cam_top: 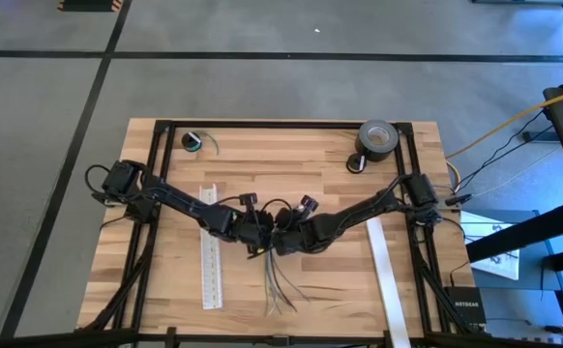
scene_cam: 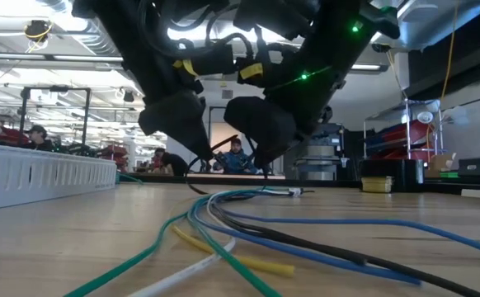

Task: Ziptie cables
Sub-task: Wrap the colored cables with the black zip tie

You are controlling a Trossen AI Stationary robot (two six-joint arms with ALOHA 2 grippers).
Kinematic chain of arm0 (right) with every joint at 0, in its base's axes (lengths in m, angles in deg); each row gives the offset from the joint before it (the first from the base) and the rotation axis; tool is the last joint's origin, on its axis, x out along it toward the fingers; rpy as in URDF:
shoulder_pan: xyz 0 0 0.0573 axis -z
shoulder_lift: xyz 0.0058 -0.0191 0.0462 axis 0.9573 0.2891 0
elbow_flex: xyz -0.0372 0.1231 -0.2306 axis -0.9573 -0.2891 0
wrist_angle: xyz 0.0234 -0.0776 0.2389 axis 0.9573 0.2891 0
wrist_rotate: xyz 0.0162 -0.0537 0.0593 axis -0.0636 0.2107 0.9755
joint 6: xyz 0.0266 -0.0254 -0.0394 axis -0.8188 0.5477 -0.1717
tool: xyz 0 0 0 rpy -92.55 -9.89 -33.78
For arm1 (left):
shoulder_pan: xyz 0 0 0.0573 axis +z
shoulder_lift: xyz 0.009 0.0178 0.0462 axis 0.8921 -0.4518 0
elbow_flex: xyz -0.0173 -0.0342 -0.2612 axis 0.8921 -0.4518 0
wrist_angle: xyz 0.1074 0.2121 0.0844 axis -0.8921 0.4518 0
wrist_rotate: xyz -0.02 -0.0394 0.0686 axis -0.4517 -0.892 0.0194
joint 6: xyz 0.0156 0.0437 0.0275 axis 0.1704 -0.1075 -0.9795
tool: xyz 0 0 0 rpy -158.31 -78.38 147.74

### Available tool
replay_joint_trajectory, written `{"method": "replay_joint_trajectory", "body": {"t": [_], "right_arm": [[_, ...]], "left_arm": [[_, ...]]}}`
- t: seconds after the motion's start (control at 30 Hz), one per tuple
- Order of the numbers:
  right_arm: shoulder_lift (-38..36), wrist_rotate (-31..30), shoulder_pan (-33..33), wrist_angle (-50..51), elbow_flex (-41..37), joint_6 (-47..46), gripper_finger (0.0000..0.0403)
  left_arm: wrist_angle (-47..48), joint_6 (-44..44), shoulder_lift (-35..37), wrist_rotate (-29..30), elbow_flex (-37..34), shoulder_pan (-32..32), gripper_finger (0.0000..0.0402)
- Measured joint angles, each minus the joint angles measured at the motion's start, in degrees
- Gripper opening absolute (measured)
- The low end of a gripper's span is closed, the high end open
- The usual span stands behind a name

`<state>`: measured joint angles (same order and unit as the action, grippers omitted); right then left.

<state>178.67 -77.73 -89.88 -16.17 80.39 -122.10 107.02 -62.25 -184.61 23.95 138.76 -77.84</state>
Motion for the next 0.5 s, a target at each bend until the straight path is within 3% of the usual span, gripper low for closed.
{"method": "replay_joint_trajectory", "body": {"t": [0.5], "right_arm": [[0.2,3.2,-0.9,-2.3,0.0,-0.3,0.0000]], "left_arm": [[0.3,1.8,0.1,-0.2,0.0,0.3,0.0000]]}}
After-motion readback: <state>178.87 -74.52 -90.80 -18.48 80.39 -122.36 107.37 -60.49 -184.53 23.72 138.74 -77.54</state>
